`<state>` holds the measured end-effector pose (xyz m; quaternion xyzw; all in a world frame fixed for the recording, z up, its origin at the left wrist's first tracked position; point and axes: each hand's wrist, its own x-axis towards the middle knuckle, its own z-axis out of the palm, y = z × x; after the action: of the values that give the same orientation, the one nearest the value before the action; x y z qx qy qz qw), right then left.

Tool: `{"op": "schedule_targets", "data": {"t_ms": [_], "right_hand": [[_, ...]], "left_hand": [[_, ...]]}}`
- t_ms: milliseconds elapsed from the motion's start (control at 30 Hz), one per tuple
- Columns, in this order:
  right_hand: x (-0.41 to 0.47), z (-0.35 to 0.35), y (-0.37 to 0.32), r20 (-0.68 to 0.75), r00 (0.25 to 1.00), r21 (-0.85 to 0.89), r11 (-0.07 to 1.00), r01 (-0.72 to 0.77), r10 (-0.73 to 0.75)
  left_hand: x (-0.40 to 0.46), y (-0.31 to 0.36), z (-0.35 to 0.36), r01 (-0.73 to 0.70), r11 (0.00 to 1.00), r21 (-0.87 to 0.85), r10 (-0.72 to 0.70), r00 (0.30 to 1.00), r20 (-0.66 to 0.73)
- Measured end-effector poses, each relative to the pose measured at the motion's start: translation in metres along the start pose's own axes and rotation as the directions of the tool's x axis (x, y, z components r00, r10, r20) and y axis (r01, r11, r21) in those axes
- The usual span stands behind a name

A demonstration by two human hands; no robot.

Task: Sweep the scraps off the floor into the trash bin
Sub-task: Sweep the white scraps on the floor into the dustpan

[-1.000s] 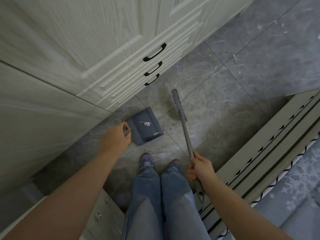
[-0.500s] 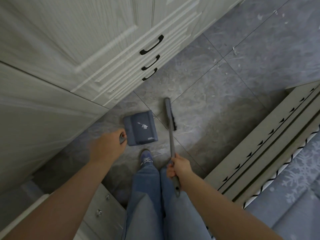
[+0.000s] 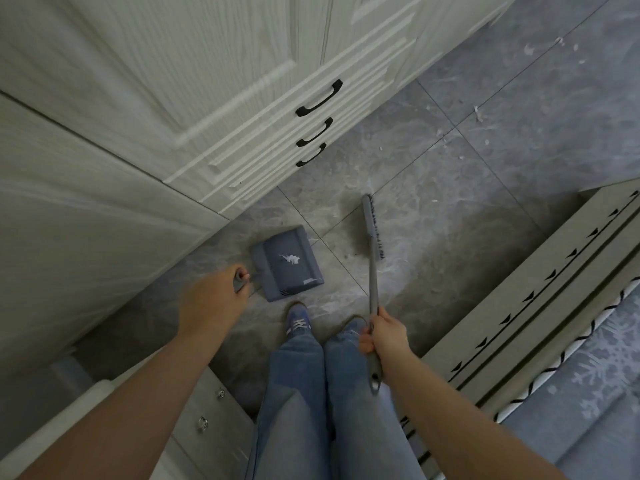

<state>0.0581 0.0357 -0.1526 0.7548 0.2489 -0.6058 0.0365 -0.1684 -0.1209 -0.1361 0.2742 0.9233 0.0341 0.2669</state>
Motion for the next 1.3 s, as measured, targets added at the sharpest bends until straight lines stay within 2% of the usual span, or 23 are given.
{"op": "schedule_targets", "data": {"t_ms": [133,233,433,567,700,767,933,1033,1100,1267,1300], "right_hand": [[0.016,0.025,-0.003,0.079,0.997,-0.074,0.997,0.002,0.004],[0.004,0.050,0.021,0.176,0.983,-0.130,0.991,-0.026,0.049],[-0.035,0.052,0.055,0.292,0.954,0.050,0.994,-0.092,0.073],[-0.044,0.050,0.044,0.239,0.971,0.025,1.000,-0.003,-0.004],[-0.008,0.051,0.015,0.069,0.996,-0.110,0.992,0.067,-0.060],[0.009,0.054,0.007,0.049,0.998,-0.183,0.982,0.042,-0.034],[-0.005,0.072,0.034,0.162,0.986,-0.268,0.963,-0.005,0.050],[-0.021,0.075,0.061,0.191,0.974,-0.207,0.975,-0.084,0.124],[-0.031,0.076,0.061,0.203,0.972,-0.218,0.973,-0.073,0.118],[-0.027,0.070,0.026,0.180,0.944,-0.390,0.901,-0.190,0.277],[-0.024,0.067,0.016,0.161,0.957,-0.461,0.875,-0.144,0.243]], "left_hand": [[-0.002,-0.010,0.003,0.010,0.998,0.063,-0.006,0.998,-0.055],[-0.001,-0.009,0.003,0.042,0.998,0.035,-0.041,0.999,-0.029],[0.004,-0.024,-0.009,0.108,0.993,-0.046,-0.108,0.994,0.009],[0.006,-0.034,-0.011,0.095,0.994,-0.055,-0.094,0.996,0.009],[0.003,-0.041,-0.004,0.065,0.996,-0.069,-0.065,0.998,-0.003],[-0.001,-0.045,0.001,0.051,0.995,-0.088,-0.054,0.998,-0.030],[-0.003,-0.043,0.007,0.058,0.996,-0.071,-0.063,0.996,-0.067],[-0.005,-0.042,0.005,0.089,0.994,-0.068,-0.092,0.995,-0.047],[-0.006,-0.043,0.004,0.083,0.994,-0.070,-0.087,0.995,-0.058],[-0.008,-0.040,0.002,0.102,0.992,-0.080,-0.105,0.994,-0.035],[-0.008,-0.039,0.002,0.101,0.992,-0.076,-0.104,0.994,-0.040]]}}
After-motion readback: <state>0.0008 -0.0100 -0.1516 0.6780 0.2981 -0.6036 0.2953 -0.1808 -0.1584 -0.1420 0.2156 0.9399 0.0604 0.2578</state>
